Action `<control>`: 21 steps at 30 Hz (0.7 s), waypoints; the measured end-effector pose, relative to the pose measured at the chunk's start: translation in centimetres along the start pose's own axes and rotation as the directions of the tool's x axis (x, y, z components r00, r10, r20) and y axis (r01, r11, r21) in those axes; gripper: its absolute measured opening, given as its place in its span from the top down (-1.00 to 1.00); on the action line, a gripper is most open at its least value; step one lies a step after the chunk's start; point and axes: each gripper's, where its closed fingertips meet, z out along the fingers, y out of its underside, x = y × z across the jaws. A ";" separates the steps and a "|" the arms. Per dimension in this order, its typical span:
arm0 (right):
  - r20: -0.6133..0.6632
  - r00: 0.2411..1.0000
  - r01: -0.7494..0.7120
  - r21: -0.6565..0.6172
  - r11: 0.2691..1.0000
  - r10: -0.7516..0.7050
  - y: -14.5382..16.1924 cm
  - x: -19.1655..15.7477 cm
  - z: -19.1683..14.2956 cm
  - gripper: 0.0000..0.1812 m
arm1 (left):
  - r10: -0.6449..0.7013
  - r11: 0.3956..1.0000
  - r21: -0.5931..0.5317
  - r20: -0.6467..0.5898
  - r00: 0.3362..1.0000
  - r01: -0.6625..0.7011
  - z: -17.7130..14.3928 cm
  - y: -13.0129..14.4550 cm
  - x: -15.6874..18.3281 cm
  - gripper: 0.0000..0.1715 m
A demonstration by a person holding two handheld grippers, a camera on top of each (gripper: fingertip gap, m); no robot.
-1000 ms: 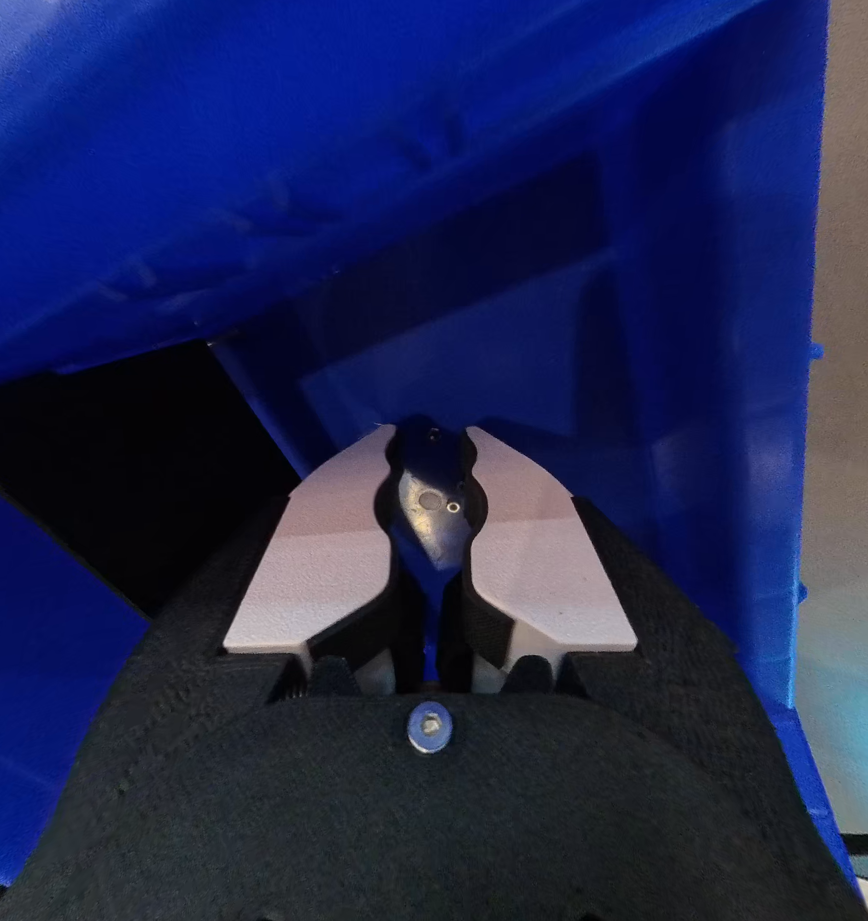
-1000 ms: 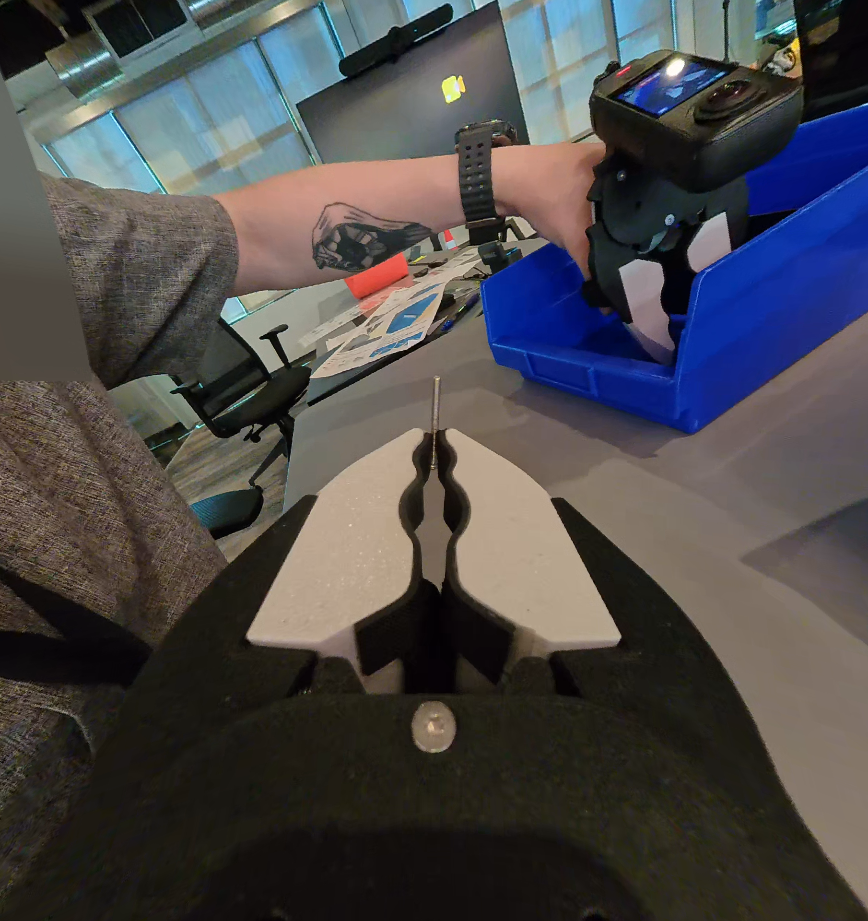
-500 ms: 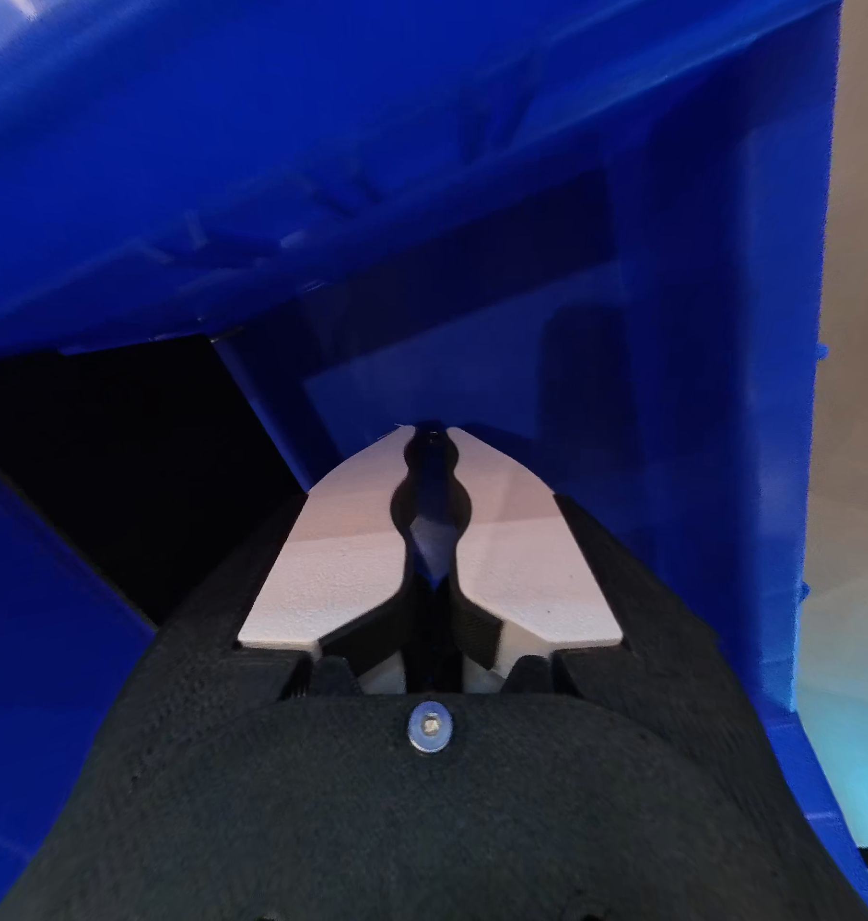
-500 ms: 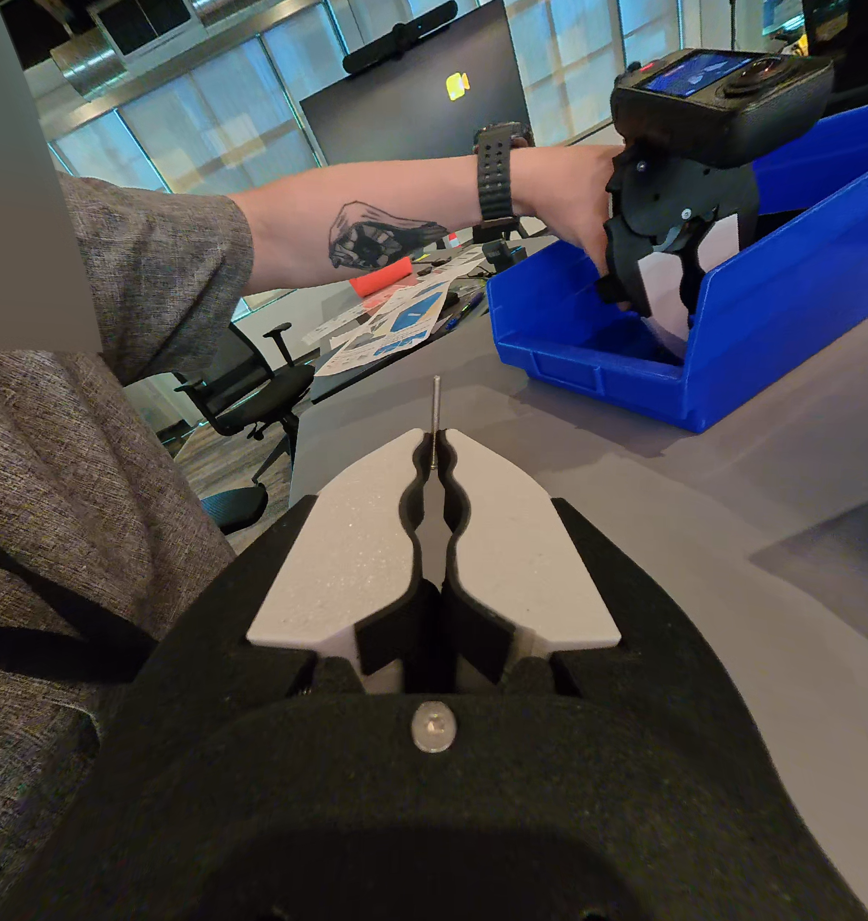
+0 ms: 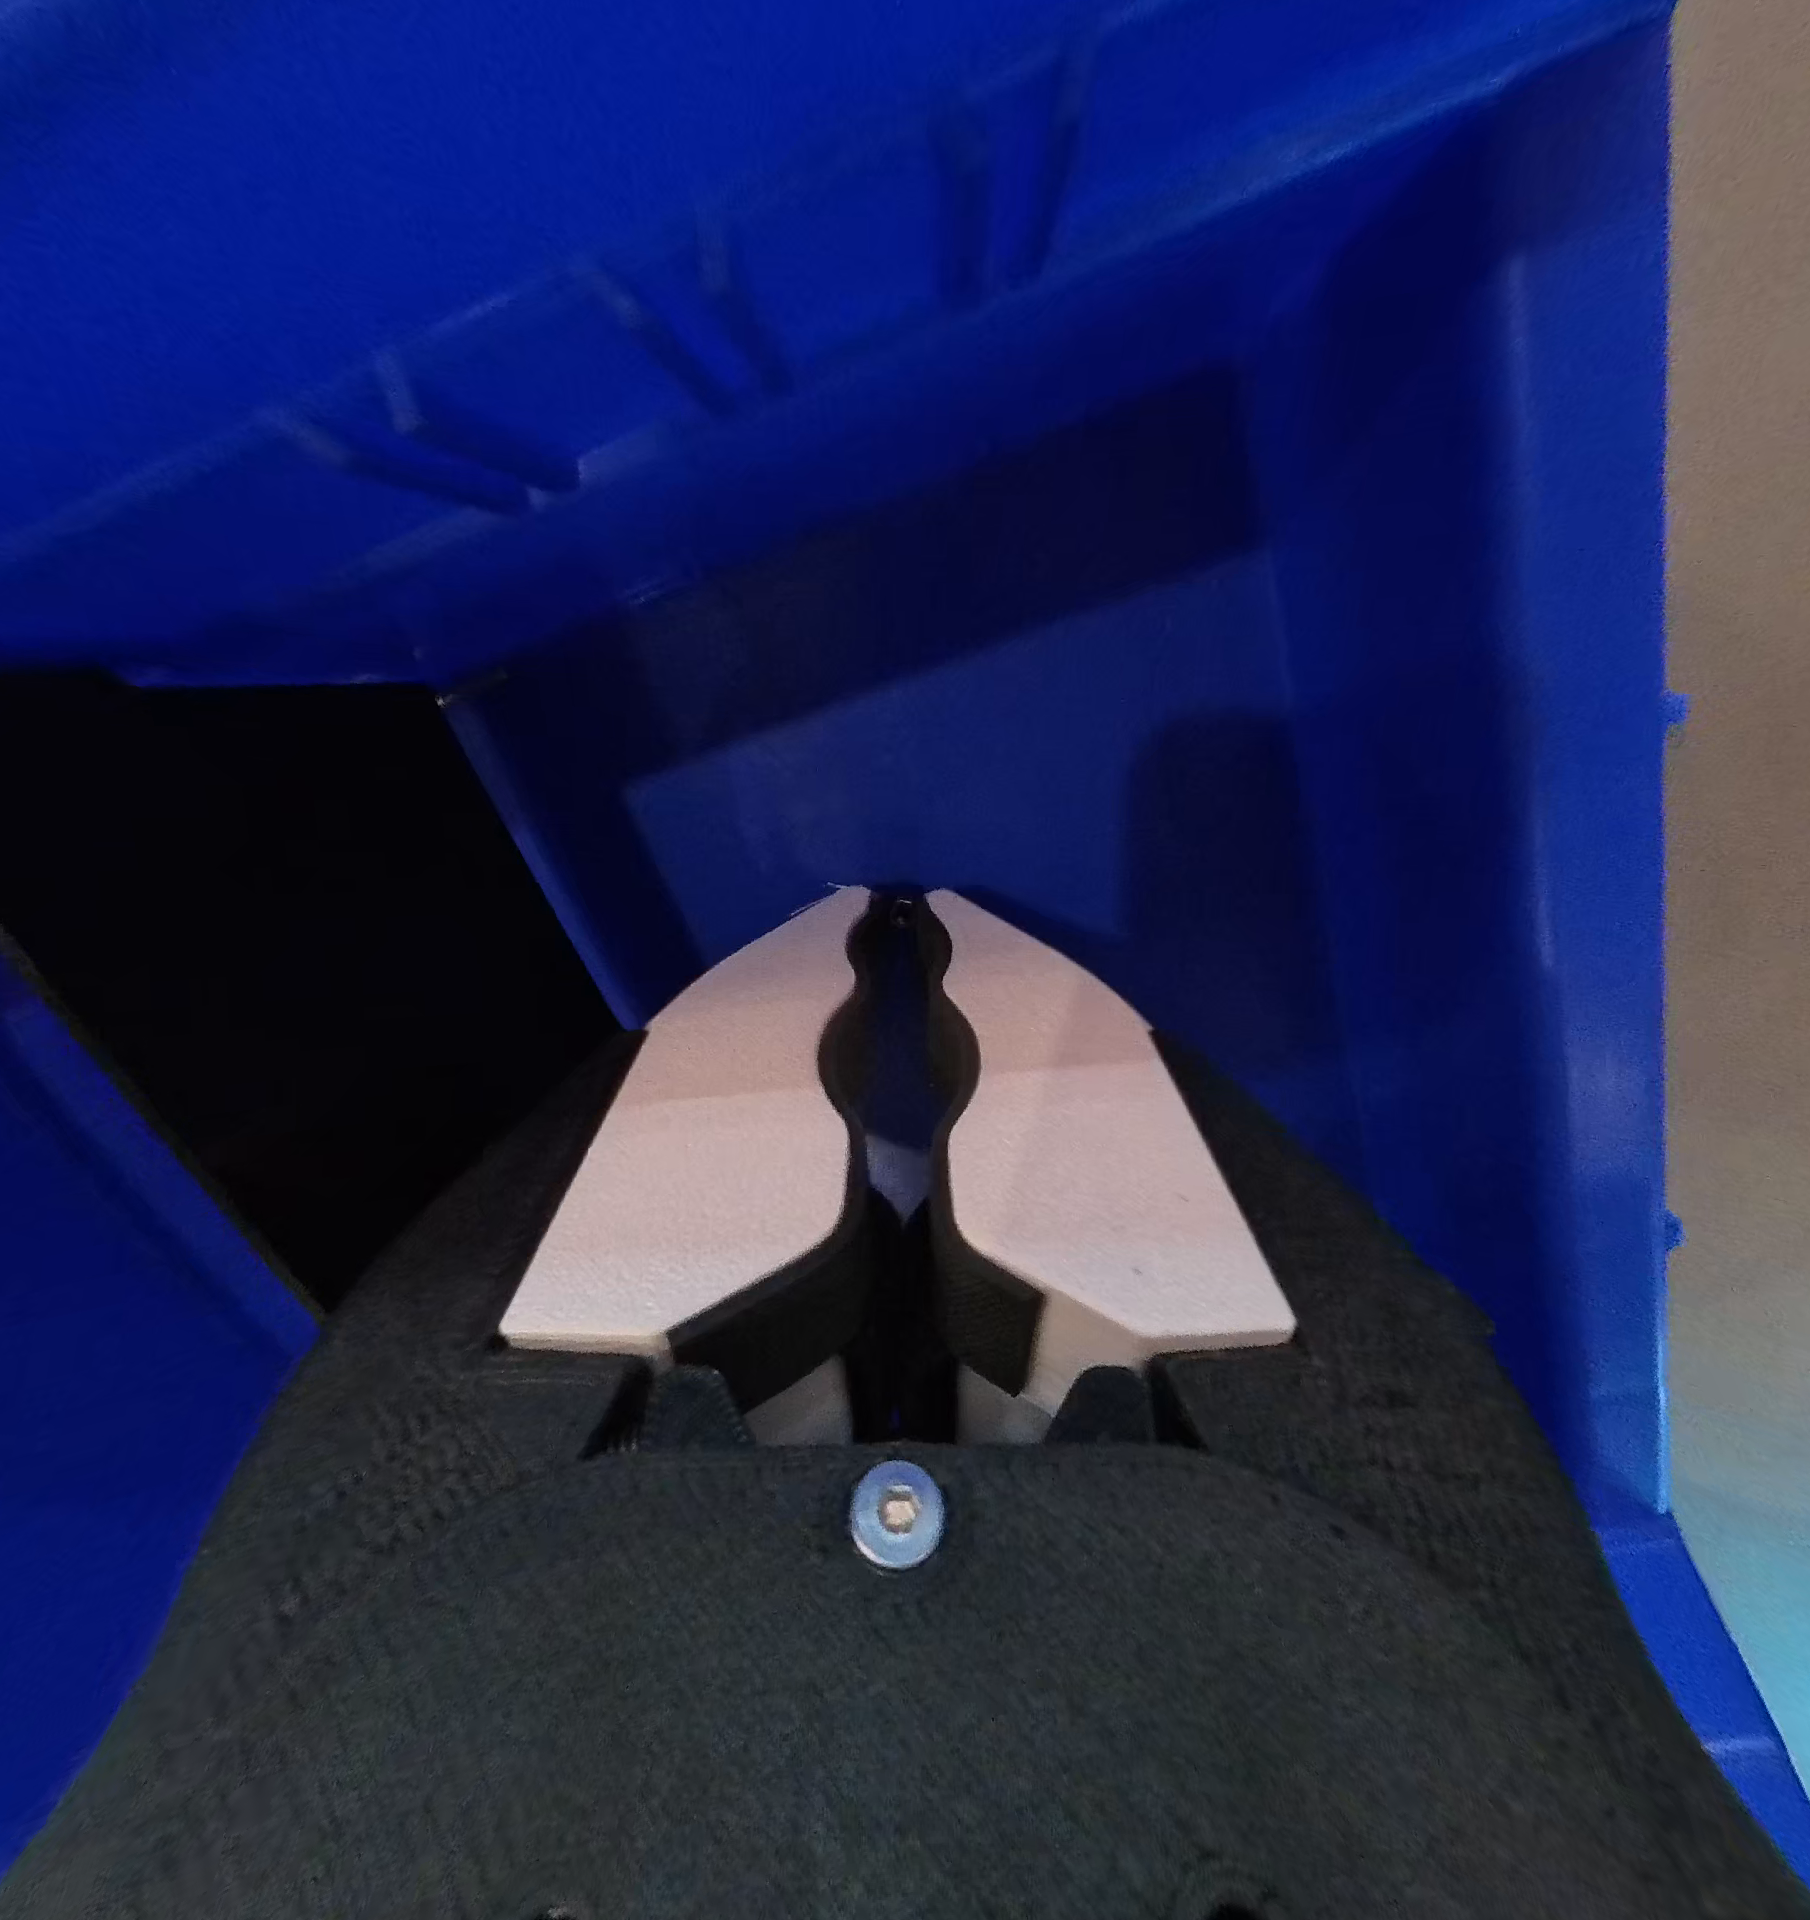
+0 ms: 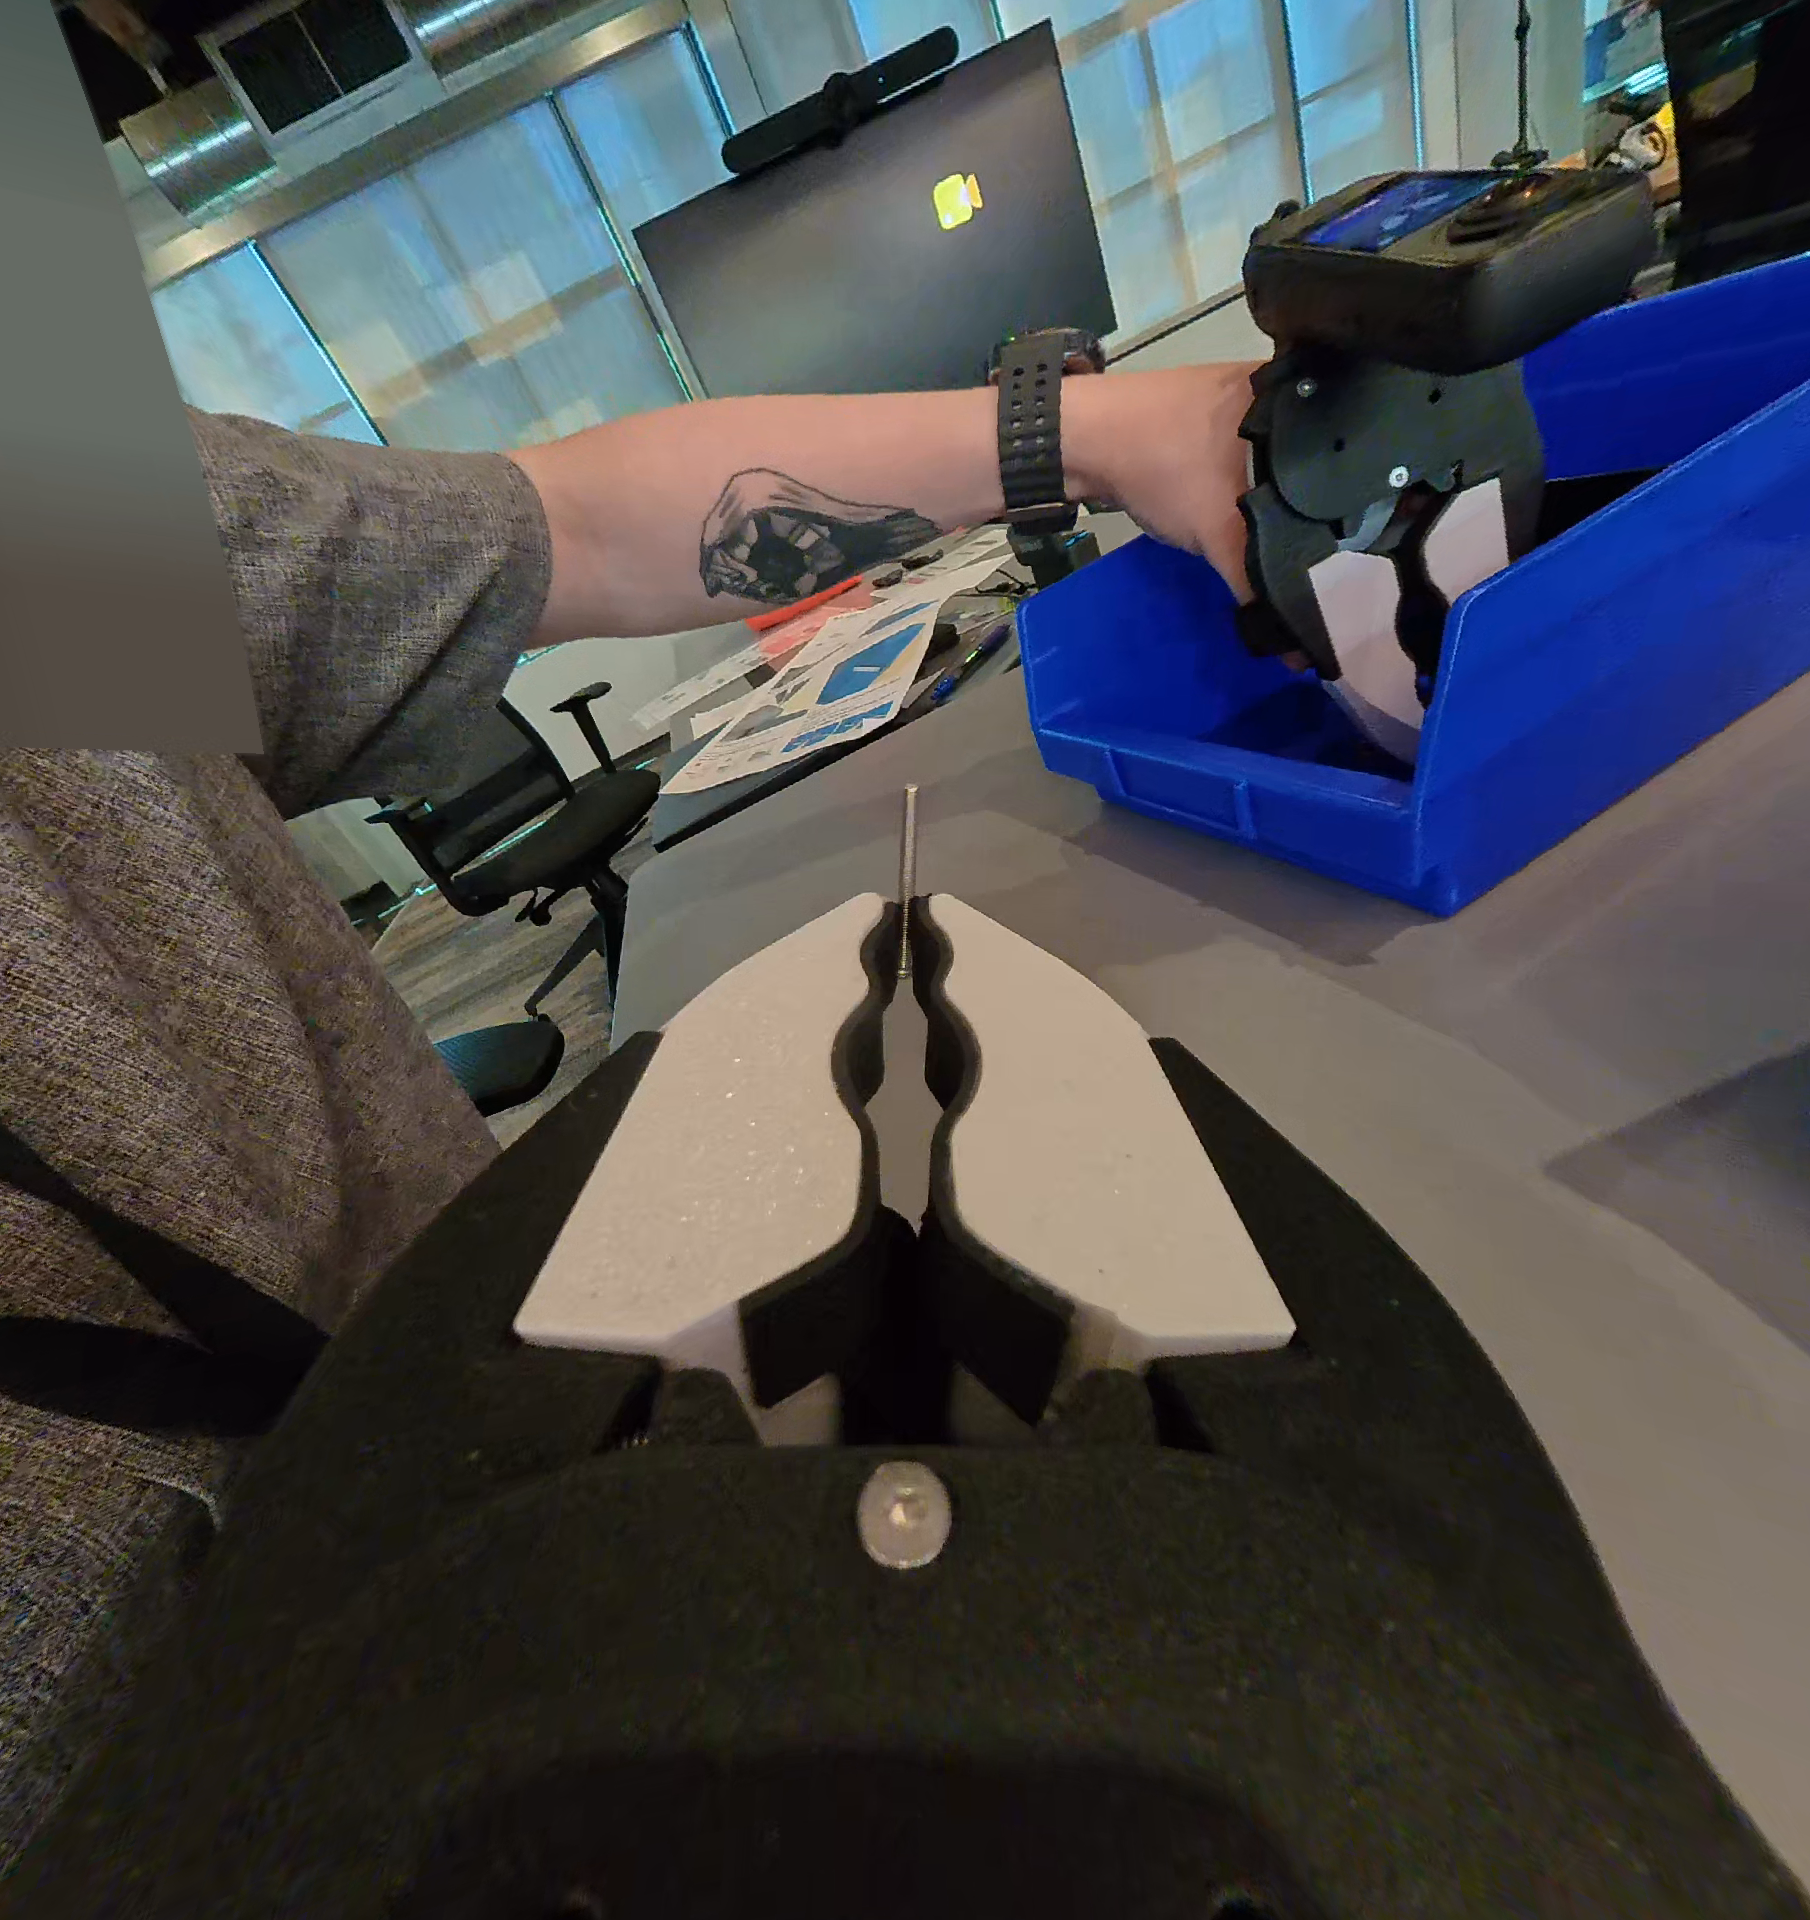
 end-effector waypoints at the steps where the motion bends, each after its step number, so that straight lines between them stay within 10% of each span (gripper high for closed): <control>1: -0.004 1.000 0.001 -0.001 1.000 -0.001 0.0 0.1 0.0 0.98 | -0.007 1.000 0.010 -0.007 1.000 0.007 0.0 0.0 0.1 0.94; 10: -0.085 0.996 0.023 -0.085 0.996 -0.030 0.7 1.3 0.7 0.98 | -0.042 0.973 0.223 -0.076 0.996 0.058 -5.1 -3.1 2.5 0.94; 21: -0.268 0.912 0.223 -0.313 0.923 -0.311 -1.6 1.3 3.6 0.98 | 0.096 0.919 0.390 -0.069 0.993 -0.062 -13.8 -11.6 13.5 0.95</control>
